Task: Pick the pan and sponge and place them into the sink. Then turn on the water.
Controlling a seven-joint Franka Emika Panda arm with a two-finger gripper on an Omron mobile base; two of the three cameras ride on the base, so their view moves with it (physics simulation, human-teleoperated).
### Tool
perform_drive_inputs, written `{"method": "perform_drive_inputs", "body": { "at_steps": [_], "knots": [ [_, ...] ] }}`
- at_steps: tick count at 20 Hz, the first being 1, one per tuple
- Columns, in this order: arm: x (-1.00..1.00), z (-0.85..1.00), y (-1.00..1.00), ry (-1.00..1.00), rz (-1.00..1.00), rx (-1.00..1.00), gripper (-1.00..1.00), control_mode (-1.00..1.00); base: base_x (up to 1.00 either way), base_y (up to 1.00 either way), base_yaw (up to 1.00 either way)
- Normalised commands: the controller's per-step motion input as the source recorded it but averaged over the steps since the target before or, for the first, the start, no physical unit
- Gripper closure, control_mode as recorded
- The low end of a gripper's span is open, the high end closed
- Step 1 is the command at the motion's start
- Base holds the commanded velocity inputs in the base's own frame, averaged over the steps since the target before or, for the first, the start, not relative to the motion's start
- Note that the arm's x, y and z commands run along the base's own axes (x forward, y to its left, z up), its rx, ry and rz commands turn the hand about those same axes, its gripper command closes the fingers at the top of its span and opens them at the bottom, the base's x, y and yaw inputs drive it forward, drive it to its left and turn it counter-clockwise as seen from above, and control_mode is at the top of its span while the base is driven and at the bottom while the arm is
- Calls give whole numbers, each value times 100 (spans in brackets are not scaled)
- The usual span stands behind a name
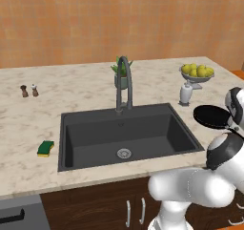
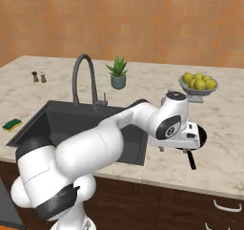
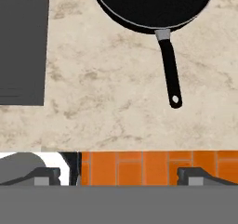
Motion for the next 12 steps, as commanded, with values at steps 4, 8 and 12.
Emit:
{"method": "perform_drive_inputs", "body": {
  "at_steps": [4, 8, 12],
  "knots": [
    [15, -13, -35, 3, 0, 0, -100, -100, 0, 0, 0],
    [27, -19, -21, 2, 0, 0, -100, -100, 0, 0, 0],
    [36, -28, -11, 3, 0, 0, -100, -100, 0, 0, 0]
  ]
}}
